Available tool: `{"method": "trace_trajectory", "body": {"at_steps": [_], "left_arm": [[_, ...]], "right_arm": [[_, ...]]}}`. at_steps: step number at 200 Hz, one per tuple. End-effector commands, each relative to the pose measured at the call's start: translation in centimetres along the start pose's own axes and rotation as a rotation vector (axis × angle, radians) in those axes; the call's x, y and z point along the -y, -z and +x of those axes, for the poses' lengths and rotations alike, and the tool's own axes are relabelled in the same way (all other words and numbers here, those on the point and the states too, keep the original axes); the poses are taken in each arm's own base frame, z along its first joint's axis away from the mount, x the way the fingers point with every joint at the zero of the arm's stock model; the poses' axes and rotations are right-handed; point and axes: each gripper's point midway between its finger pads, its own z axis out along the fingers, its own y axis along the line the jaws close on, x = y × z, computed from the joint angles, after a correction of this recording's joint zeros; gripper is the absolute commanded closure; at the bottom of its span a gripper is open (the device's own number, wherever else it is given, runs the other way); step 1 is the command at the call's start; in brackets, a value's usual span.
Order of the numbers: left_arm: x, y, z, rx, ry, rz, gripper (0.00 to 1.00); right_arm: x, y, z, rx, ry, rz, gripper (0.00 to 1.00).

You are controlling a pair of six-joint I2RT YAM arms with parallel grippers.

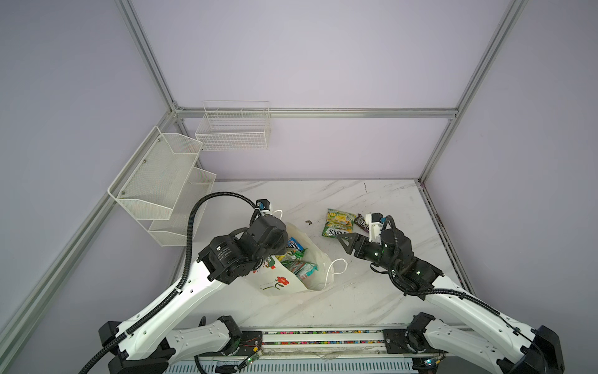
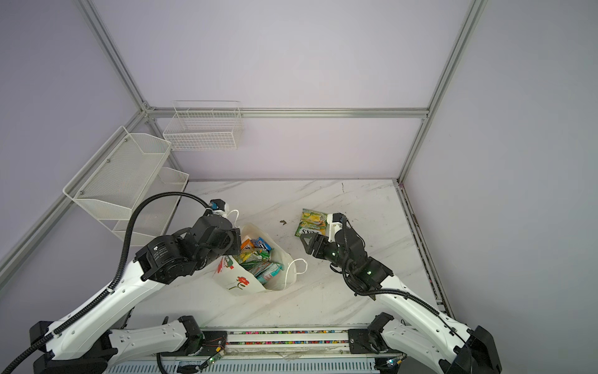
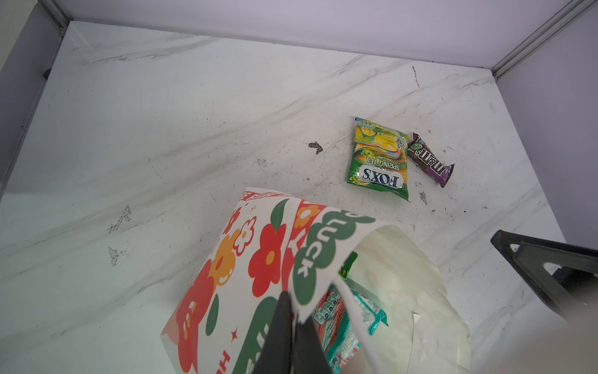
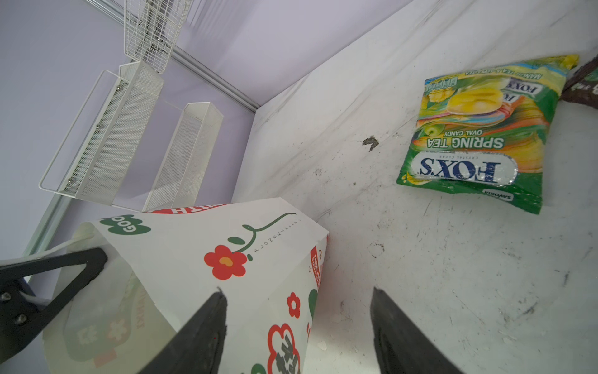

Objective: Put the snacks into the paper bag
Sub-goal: 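Lower the open right gripper over the green Fox's bag on the table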

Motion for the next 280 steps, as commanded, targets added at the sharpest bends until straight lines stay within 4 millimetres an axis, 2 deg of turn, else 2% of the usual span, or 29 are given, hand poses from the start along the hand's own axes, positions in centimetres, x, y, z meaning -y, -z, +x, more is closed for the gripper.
{"method": "trace_trajectory", "body": {"at_steps": [1,60,153,215,280], "left_arm": [[1.0,2.1,-4.5,0.168,0.126,0.075,1.0],[0.7,1.6,-3.5,0.149,0.123,0.065,1.0],[0.4,1.6,-2.7,0.13,0.101,0.078,1.0],[0.2,1.9,-2.4,0.129,0.105,0.089,1.0],[0.4,1.9,-2.3,0.125,0.112,0.101,1.0]], "right_arm": [[0.3,0.2,-0.5,0.011,-0.005,0.023,0.28],[1.6,-0.4,-0.6,-0.007,-0.012,0.045,0.28],[5.6,-2.2,-1.0,-0.024,-0.103,0.152,0.25],[7.4,-3.2,-0.2,-0.063,-0.078,0.169,0.24],[10.2,-4.1,0.4,-0.096,-0.113,0.188,0.24]]}}
